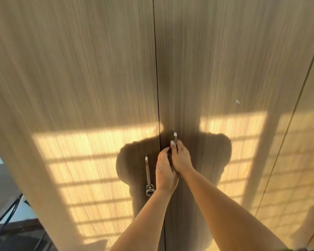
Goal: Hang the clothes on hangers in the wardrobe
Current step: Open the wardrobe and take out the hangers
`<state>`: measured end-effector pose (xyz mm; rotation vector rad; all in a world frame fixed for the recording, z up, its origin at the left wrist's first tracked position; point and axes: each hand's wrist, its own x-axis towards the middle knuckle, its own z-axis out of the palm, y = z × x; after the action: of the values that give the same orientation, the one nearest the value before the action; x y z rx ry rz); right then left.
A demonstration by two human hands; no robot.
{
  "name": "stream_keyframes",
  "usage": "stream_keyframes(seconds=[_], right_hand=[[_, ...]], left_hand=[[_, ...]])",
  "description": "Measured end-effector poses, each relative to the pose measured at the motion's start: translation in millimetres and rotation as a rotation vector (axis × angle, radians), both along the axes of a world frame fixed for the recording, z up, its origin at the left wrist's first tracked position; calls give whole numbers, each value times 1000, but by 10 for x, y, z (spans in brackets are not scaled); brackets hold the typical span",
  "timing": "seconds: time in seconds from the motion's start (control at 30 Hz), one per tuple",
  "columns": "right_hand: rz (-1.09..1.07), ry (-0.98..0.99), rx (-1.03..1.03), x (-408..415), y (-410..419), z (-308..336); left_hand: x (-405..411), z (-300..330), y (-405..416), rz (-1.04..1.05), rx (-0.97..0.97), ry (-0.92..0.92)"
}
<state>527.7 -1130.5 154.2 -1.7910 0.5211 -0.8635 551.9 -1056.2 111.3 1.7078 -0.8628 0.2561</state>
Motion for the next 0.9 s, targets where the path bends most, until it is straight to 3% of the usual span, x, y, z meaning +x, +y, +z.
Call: stream_keyframes(seconds=[0.2,0.3,0.4,0.57,0.77,0.9], right_hand=[[-72,-100,-134,-164,181,-109],[-74,-126,-160,-376,263,-86],[-95,-115,-227,-632,342,-61],[-160,-50,-349,-1196,478,-158],[-375,-121,-396,-1870,778,16],[-535,-137,-539,-2301,748,382]], left_hand=[[-39,-118,66,252,-82,-25],[-176,-7,123,71,-74,80],[-327,34,229,-129,-205,394],[-775,163,513,-191,-277,690],[-1585,304,713,-213,-353,835],[-2159,276,736,-256,-298,808]])
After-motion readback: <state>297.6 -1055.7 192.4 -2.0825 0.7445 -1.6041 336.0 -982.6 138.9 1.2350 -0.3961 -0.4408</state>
